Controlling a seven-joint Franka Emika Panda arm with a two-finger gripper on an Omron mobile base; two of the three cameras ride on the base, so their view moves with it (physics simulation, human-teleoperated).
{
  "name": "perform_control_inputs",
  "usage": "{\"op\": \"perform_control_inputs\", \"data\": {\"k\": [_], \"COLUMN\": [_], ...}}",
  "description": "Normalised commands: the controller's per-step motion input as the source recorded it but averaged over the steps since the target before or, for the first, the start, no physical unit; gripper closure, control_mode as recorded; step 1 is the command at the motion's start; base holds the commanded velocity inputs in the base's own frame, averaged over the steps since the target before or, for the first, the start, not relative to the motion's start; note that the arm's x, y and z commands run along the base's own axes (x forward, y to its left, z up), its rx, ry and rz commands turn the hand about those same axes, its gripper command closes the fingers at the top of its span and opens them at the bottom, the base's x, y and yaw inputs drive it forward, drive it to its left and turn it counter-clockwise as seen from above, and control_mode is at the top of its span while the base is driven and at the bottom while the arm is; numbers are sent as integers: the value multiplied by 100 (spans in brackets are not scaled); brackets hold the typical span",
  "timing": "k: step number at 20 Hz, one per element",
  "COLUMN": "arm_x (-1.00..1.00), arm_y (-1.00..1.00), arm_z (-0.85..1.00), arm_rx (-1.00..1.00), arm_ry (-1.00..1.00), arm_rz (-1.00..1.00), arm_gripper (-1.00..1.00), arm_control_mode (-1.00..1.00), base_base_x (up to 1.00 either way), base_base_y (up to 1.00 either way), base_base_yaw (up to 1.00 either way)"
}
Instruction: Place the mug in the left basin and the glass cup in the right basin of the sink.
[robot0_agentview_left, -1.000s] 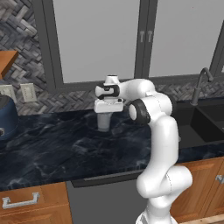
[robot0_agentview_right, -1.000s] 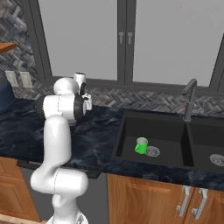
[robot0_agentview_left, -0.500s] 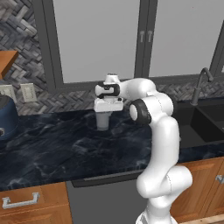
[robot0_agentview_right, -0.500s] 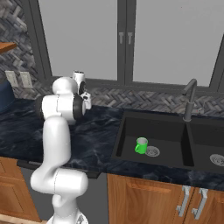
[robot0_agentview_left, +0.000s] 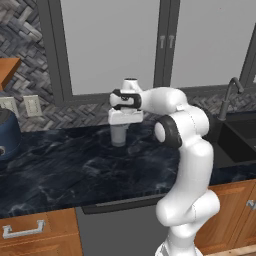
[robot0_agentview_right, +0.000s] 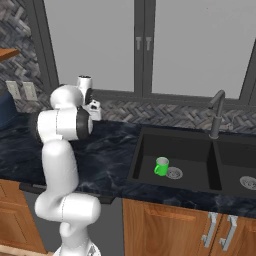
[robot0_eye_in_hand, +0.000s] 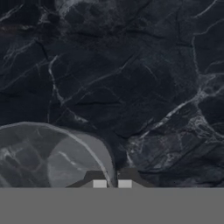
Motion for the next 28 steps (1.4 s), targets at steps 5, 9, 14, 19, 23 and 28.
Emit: {"op": "perform_control_inputs", "data": {"k": [5, 9, 14, 19, 23, 28], "arm_x": [-59, -60, -50, -35, -28, -35], "arm_y": [-24, -47, -56, -43, -34, -27], "arm_z": [14, 14, 16, 18, 18, 19], "arm_rx": [0, 0, 0, 0, 0, 0], "arm_ry": [-7, -6, -4, -6, -2, -1], "arm_rz": [0, 0, 0, 0, 0, 0], "arm_gripper": [100, 100, 100, 100, 100, 100], "arm_control_mode": [-100, -100, -100, -100, -100, -100], "base_base_x": [0, 0, 0, 0, 0, 0], "base_base_y": [0, 0, 0, 0, 0, 0], "base_base_yaw": [0, 0, 0, 0, 0, 0]}}
